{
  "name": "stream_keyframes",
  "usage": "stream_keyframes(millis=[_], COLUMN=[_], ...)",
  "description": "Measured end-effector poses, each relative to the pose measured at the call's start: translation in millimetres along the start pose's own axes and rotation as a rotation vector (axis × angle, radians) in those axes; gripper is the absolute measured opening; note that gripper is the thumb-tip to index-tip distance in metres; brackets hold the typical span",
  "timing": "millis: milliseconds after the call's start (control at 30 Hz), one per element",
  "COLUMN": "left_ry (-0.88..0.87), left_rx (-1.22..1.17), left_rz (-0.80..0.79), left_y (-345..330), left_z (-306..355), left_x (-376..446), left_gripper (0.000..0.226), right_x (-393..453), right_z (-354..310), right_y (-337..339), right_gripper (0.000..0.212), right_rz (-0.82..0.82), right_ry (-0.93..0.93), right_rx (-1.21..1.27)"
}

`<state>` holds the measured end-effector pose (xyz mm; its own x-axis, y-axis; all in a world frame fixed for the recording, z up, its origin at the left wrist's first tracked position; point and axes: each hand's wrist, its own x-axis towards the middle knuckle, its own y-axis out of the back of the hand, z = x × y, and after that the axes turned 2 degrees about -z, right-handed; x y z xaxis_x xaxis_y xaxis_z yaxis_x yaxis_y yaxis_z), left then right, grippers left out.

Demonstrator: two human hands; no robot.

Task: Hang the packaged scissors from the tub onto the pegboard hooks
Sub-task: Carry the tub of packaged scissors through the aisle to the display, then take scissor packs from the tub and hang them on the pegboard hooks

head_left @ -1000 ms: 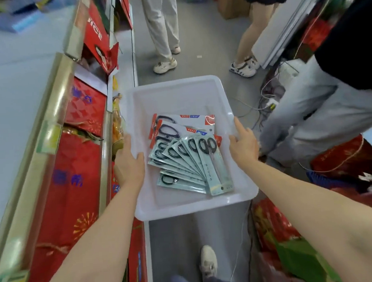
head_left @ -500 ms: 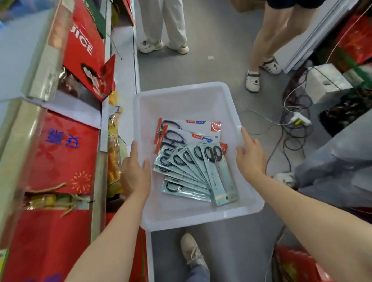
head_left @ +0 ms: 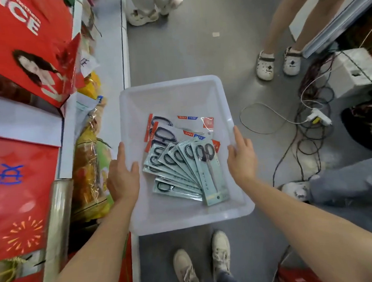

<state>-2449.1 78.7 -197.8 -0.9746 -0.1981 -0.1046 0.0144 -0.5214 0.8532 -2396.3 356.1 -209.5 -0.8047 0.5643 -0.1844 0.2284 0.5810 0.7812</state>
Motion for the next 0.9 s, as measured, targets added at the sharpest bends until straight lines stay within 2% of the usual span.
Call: stream_keyframes(millis=[300,500,700,800,833,900], left_ry=[0.022,0.014,0.004,-0.170,-0.282,-0.616], left_rx=[0.035,0.035,0.173,0.378,0.424,0.451], left_rz=[0.009,-0.004,-0.040,0.038,0.034,-0.085], left_y=[-22,-18,-12,-18,-21,-34], left_z=[7,2,6,11,18,41], left_x=[32,19,25,33,36,39], left_gripper=[0.063,0.062,0.064,0.073,0.075,0.077], right_x=[41,18,19,20,20,20], right_z=[-3,4,4,6,6,5], right_y=[-14,-12,-7,-1,2,5], right_gripper=[0.055,0.055,0.056,0.062,0.063,0.064], right_rz=[-0.036,-0.019,-0.042,-0.071,-0.086,-0.110], right_ry=[0.009,-0.005,0.028,0.068,0.072,0.079], right_rx=[-0.011,-0.043,-0.124,-0.185,-0.187,-0.180])
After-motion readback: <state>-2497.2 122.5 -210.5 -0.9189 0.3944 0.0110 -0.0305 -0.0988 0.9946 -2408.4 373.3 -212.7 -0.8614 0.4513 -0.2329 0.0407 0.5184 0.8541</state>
